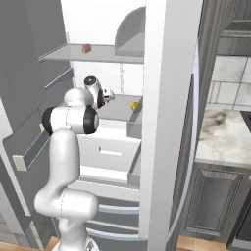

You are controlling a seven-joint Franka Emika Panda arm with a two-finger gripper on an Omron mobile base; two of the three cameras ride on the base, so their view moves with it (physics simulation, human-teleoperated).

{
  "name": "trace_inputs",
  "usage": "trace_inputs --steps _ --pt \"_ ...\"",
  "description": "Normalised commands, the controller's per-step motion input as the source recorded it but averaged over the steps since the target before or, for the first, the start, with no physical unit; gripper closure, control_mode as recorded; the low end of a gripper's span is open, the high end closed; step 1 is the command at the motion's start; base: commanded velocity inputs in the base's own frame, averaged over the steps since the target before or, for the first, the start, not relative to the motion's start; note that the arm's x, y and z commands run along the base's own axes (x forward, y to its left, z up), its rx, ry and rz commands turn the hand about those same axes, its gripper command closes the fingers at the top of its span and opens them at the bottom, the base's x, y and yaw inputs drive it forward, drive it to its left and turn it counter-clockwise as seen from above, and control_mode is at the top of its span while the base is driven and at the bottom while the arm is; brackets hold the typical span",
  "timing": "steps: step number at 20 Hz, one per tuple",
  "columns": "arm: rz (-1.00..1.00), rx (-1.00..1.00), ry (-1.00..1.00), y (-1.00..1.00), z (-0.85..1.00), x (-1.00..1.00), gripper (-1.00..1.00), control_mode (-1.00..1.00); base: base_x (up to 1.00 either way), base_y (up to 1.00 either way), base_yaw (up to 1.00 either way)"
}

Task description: Take the cheese, steak, and bell pepper from the fridge and place them on the plate on the dining counter to create an appetizer plate.

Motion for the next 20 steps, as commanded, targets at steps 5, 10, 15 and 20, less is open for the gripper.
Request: trace_inputs --steps 5,10,15,20 --pt "0.00 0.00 0.00 0.00 -0.07 0.00 1.00 -1.00 0.00 0.00 0.00" --pt "0.00 0.00 0.00 0.00 -0.01 -0.01 1.00 -1.00 0.00 0.00 0.00" --pt "0.00 0.00 -0.05 -0.16 -0.08 -0.88 1.00 -1.00 0.00 0.00 0.00" --pt "0.00 0.00 -0.09 -0.27 0.26 -1.00 1.00 -1.00 0.00 0.00 0.00"
